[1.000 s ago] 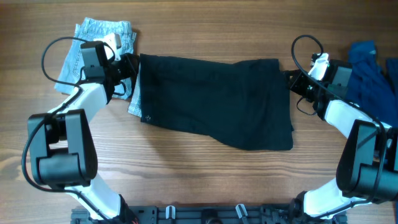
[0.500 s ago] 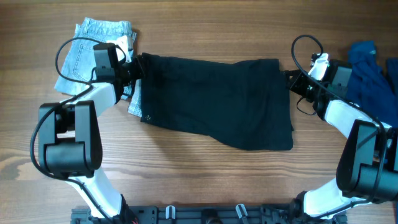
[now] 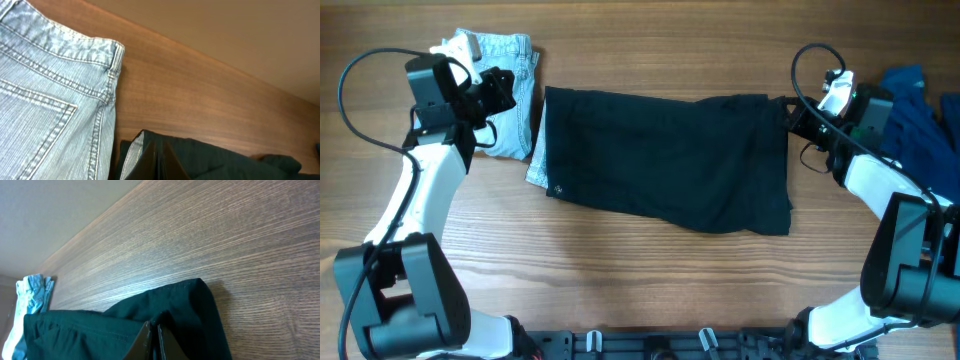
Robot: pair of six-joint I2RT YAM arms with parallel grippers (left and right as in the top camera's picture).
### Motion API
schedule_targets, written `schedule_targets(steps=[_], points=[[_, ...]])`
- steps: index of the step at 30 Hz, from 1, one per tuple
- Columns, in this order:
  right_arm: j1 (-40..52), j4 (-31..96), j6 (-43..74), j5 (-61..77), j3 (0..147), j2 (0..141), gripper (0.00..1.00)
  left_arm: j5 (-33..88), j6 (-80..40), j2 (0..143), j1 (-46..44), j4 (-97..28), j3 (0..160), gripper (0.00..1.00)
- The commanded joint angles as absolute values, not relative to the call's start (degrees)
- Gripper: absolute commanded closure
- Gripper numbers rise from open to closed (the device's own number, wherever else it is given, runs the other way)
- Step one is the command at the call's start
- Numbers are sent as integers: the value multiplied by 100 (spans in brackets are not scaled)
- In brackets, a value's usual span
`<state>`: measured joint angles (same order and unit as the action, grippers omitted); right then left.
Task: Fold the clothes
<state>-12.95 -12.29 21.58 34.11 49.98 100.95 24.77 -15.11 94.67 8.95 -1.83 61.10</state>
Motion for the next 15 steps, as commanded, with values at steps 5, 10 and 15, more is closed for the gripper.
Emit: schedule_targets(steps=[5, 10, 15], points=[[-1310, -1138, 2095, 3564, 5116, 9985, 96, 2333, -1367, 9957, 602, -224, 6104, 69], [-1310, -707, 1835, 3562, 5116, 9985, 96, 2333, -1350, 10768, 239, 294, 6104, 65], [-1310, -445, 1743, 3542, 5116, 9985, 96, 2198, -1354, 11118, 209, 432, 6106, 66]])
